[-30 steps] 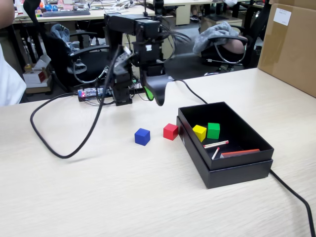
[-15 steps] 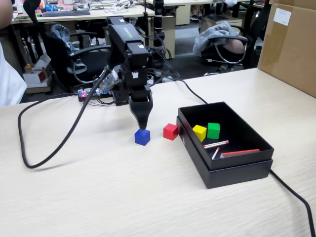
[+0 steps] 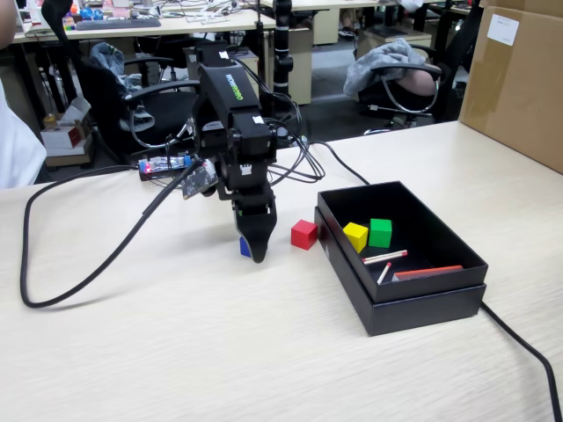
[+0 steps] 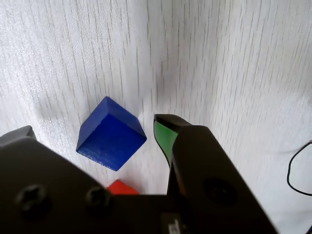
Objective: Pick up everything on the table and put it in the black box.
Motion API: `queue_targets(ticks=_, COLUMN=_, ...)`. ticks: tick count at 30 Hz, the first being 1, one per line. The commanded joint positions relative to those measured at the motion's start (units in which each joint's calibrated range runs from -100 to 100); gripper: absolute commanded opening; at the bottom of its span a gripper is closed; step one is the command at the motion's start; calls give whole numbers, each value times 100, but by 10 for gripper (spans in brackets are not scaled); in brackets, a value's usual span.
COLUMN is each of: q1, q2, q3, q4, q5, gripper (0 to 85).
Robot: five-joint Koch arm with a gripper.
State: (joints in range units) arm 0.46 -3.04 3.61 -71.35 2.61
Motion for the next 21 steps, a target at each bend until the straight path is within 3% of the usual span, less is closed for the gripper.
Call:
queue_targets(ticks=1, q1=-15, q2=35, q3=383, q4=-14, q5=-73, gripper=473)
queue_targets(ticks=3, q1=-15, q2=92, q3=392, q4=-14, q5=-93, gripper=472)
queue_targets(ticks=6, q1=-15, q2=126, q3=383, q4=168, q5=-103, gripper=398)
queue_targets(ticks=10, q1=5, q2=184, q3=347, q4=185, q5=-112, gripper=395)
queue_targets(ticks=14, q1=15, q2=184, q3=274, q4=409, q5=-107, gripper=306)
queue_targets(ticks=21, q1=24, q2=184, q3=183, q4=496, q5=-112, gripper=306)
